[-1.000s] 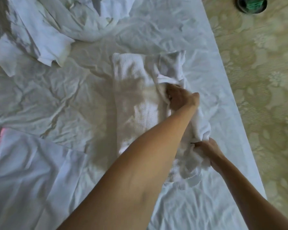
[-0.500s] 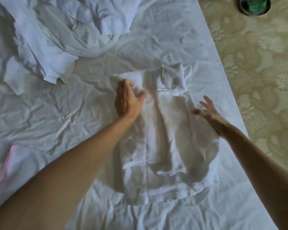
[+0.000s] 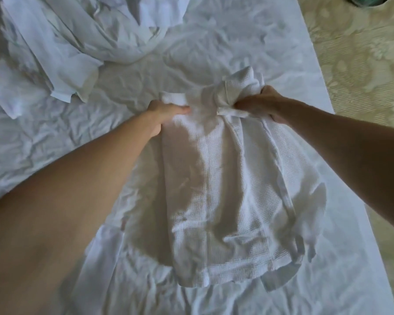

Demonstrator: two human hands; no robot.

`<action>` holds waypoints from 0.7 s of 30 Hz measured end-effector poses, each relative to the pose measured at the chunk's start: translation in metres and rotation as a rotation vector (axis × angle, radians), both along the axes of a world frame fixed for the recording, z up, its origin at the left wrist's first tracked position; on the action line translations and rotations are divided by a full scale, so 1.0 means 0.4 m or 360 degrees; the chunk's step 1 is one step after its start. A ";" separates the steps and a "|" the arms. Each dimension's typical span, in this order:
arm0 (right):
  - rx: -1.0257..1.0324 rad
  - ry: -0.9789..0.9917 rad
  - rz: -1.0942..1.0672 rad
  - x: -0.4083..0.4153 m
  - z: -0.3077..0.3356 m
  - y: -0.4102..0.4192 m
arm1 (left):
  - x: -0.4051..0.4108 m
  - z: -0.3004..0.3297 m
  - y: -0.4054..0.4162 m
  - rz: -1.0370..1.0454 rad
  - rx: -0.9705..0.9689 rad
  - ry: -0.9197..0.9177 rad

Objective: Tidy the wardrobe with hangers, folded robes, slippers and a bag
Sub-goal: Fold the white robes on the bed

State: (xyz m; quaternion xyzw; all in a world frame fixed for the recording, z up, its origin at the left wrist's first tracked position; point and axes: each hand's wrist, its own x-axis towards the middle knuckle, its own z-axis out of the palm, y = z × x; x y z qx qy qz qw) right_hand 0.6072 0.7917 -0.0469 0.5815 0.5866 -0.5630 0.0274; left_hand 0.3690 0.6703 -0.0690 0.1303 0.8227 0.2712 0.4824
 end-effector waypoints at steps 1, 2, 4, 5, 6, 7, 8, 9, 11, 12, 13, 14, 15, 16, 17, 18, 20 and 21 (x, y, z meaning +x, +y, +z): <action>0.0006 -0.0008 -0.0043 0.004 0.000 0.003 | -0.002 0.005 0.003 -0.0015 0.0050 -0.0033; 0.0022 0.0006 -0.0081 0.010 0.003 0.002 | -0.002 0.017 0.002 -0.0033 0.0087 -0.0061; 0.0079 0.0077 -0.0168 0.028 0.020 -0.016 | 0.005 0.058 -0.010 -0.0084 0.0149 -0.0133; 0.0113 0.0115 -0.0207 0.041 0.031 -0.028 | 0.009 0.082 -0.022 -0.0115 0.0183 -0.0147; 0.0148 0.0166 -0.0233 0.054 0.050 -0.042 | 0.012 0.109 -0.038 -0.0143 0.0221 -0.0160; 0.0185 0.0224 -0.0237 0.071 0.074 -0.060 | 0.021 0.139 -0.057 -0.0183 0.0251 -0.0161; 0.0223 0.0271 -0.0220 0.090 0.099 -0.076 | 0.026 0.165 -0.077 -0.0223 0.0285 -0.0172; 0.0271 0.0318 -0.0187 0.110 0.124 -0.093 | 0.033 0.190 -0.100 -0.0256 0.0325 -0.0177; 0.0374 0.0431 -0.0089 0.156 0.174 -0.130 | 0.057 0.251 -0.153 -0.0306 0.0419 -0.0179; 0.0437 0.0469 -0.0050 0.180 0.197 -0.150 | 0.073 0.282 -0.181 -0.0341 0.0464 -0.0150; 0.0510 0.0485 -0.0021 0.202 0.218 -0.174 | 0.090 0.305 -0.208 -0.0391 0.0495 -0.0104; 0.0596 0.0481 0.0001 0.224 0.236 -0.199 | 0.109 0.326 -0.238 -0.0439 0.0518 -0.0055; 0.0694 0.0466 0.0023 0.247 0.253 -0.227 | 0.129 0.348 -0.272 -0.0502 0.0559 -0.0022; 0.0804 0.0436 0.0051 0.271 0.269 -0.258 | 0.151 0.368 -0.306 -0.0576 0.0605 -0.0025; 0.0917 0.0392 0.0101 0.298 0.284 -0.293 | 0.169 0.376 -0.344 -0.0692 0.0665 -0.0021; 0.1018 0.0350 0.0173 0.329 0.297 -0.331 | 0.187 0.377 -0.383 -0.0838 0.0709 -0.0002; 0.1114 0.0303 0.0301 0.401 0.292 -0.412 | 0.232 0.364 -0.460 -0.1138 0.0738 0.0043; 0.1112 0.0282 0.0358 0.439 0.276 -0.447 | 0.257 0.347 -0.498 -0.1251 0.0715 0.0066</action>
